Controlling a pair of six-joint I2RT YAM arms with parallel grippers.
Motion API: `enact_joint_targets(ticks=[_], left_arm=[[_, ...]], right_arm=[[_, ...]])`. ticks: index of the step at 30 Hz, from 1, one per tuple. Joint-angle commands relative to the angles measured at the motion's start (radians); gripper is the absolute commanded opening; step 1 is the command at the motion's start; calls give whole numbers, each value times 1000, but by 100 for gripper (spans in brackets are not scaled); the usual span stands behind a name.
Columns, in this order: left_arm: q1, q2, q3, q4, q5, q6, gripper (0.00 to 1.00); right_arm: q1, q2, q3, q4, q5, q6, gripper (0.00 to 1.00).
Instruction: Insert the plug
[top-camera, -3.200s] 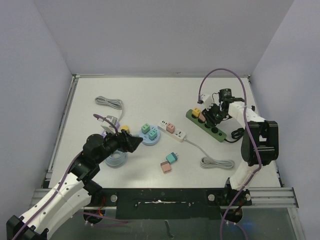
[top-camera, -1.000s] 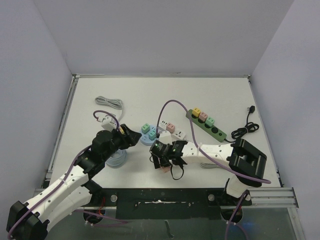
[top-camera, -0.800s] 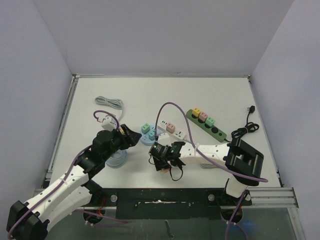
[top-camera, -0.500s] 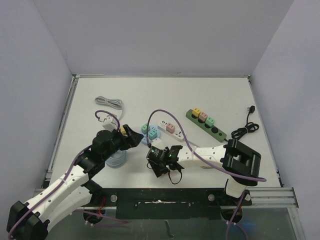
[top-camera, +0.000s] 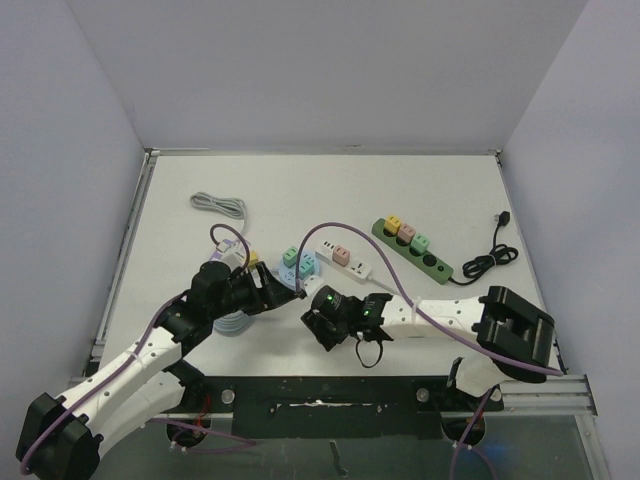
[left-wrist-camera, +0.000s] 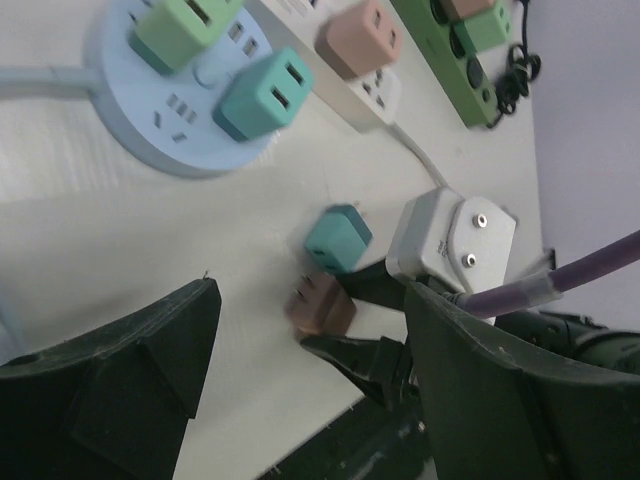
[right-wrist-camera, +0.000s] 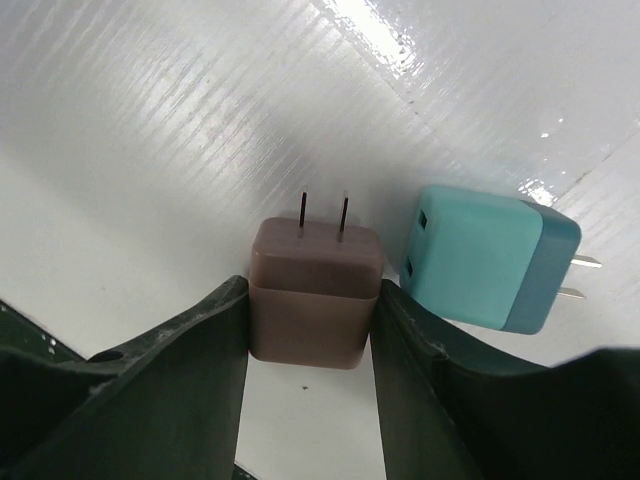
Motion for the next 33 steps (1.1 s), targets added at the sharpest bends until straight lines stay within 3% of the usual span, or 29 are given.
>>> enact_joint_targets(ticks=[1,14,24,28,33], left_arm=[[1,-12,-22,51,288,-110,68],[5,53,-60,176,400,-218,65],[13,70,-86,236,453,-229,35],[20,65,-85,263,455,-217,27],[39,25,-100,370,431,-210,23]], right_arm=[[-8,-148,-12,199,-80,-197,29],[-27,-265,-18,320,-223,-400,31],[-43,-248,4,307,-293,-408,32],[-83,-228,29,276,-313,-328,42],[-107,-271,8,285,-366,-225,69]])
